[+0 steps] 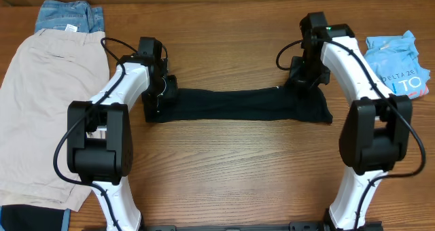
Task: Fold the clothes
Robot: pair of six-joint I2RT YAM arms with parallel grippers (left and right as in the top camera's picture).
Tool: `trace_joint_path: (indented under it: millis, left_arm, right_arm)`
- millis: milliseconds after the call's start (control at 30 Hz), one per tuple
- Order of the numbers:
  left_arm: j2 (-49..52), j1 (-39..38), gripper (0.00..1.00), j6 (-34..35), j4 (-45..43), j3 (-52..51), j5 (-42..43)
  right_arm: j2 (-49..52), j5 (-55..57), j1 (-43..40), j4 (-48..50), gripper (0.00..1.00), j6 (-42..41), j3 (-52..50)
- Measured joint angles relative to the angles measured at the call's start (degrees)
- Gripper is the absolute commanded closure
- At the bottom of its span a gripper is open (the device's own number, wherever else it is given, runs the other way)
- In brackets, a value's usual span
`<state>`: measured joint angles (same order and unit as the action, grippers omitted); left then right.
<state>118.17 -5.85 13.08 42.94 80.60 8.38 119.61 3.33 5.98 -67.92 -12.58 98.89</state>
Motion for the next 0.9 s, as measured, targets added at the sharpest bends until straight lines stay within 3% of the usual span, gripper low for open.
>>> trace_joint_path:
  millis: [400, 900]
  left_arm:
    - [0.0, 0.0, 0.74, 0.0, -0.04, 0.0, 0.0]
    - [-0.04, 0.0, 0.73, 0.0, 0.15, 0.0, -0.02]
  right_arm:
    - [-4.37, -13.73, 0.07, -0.31, 0.85, 9.11, -3.26]
    - [-5.16, -11.82, 0.15, 24.15, 0.67, 9.18, -23.26]
